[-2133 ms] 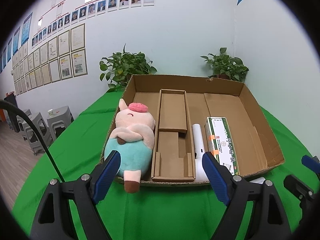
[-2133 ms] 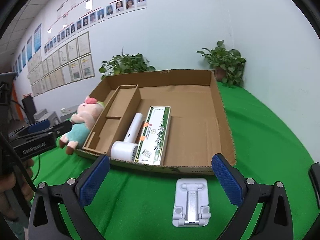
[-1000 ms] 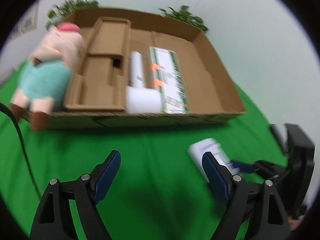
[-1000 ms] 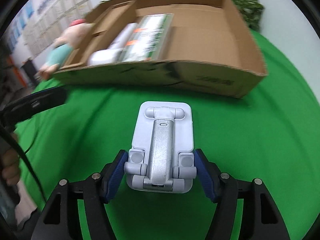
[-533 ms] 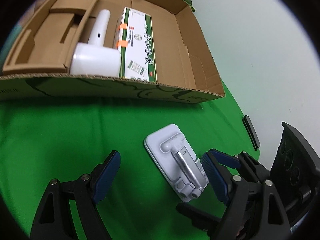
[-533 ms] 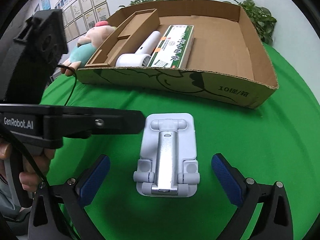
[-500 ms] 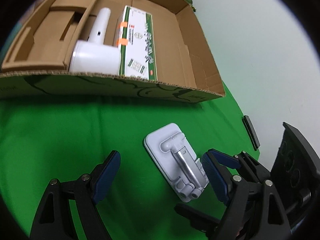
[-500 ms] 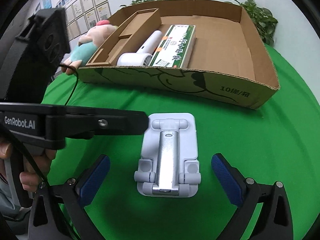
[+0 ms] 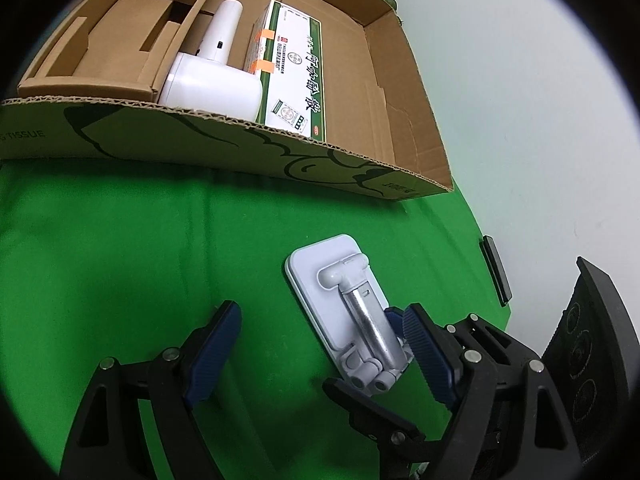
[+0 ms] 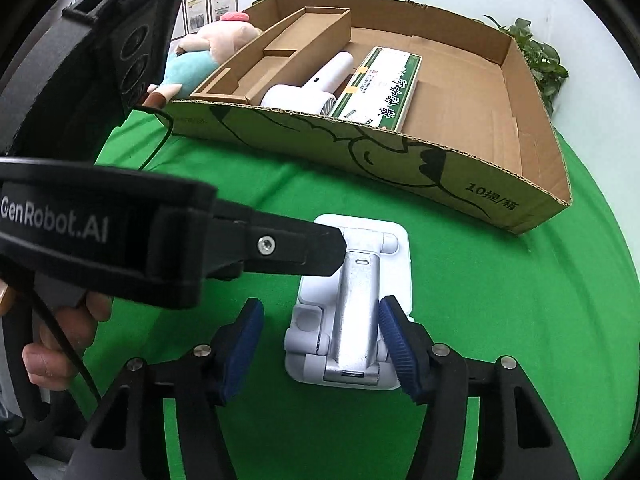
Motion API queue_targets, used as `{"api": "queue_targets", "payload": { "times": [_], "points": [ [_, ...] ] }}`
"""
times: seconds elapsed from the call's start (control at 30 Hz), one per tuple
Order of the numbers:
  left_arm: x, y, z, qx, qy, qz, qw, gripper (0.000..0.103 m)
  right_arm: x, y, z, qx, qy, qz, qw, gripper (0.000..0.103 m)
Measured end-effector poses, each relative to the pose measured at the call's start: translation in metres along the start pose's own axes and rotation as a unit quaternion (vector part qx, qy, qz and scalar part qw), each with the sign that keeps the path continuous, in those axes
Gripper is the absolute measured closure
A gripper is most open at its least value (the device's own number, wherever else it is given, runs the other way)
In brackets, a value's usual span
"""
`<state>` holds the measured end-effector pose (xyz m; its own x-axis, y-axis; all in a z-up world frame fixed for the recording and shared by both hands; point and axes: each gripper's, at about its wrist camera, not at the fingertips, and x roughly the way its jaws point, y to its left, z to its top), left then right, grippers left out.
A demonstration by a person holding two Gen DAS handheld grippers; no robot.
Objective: Organize objects
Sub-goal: 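Grasp the white folding phone stand with the right tool, then lift the phone stand with the right tool and carry it over the box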
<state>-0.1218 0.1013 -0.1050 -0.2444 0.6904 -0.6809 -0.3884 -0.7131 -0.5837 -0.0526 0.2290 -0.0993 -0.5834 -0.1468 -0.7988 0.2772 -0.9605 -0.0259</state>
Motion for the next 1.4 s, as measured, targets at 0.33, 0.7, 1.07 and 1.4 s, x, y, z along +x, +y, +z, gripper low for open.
{"api": "queue_targets", "payload": {
  "times": [0.33, 0.7, 1.07, 1.4],
  "points": [
    [0.004, 0.001, 0.002, -0.005, 0.003, -0.003, 1.0000, 0.020, -0.002, -0.003, 0.002, -0.004, -0.013, -0.032, 0.999, 0.018],
    [-0.004, 0.006, -0.001, -0.010, 0.006, -0.023, 0.9997, 0.021, 0.002, -0.004, 0.000, 0.009, 0.003, -0.017, 1.000, 0.038],
    [-0.007, 0.002, -0.008, -0.016, 0.010, -0.031, 0.9993, 0.023, -0.008, -0.011, -0.004, 0.061, 0.005, 0.025, 0.998, 0.079],
    [-0.020, 0.007, -0.012, -0.017, 0.012, -0.009, 0.9997, 0.045, -0.009, -0.009, -0.004, 0.068, 0.005, 0.042, 0.997, 0.066]
  ]
}}
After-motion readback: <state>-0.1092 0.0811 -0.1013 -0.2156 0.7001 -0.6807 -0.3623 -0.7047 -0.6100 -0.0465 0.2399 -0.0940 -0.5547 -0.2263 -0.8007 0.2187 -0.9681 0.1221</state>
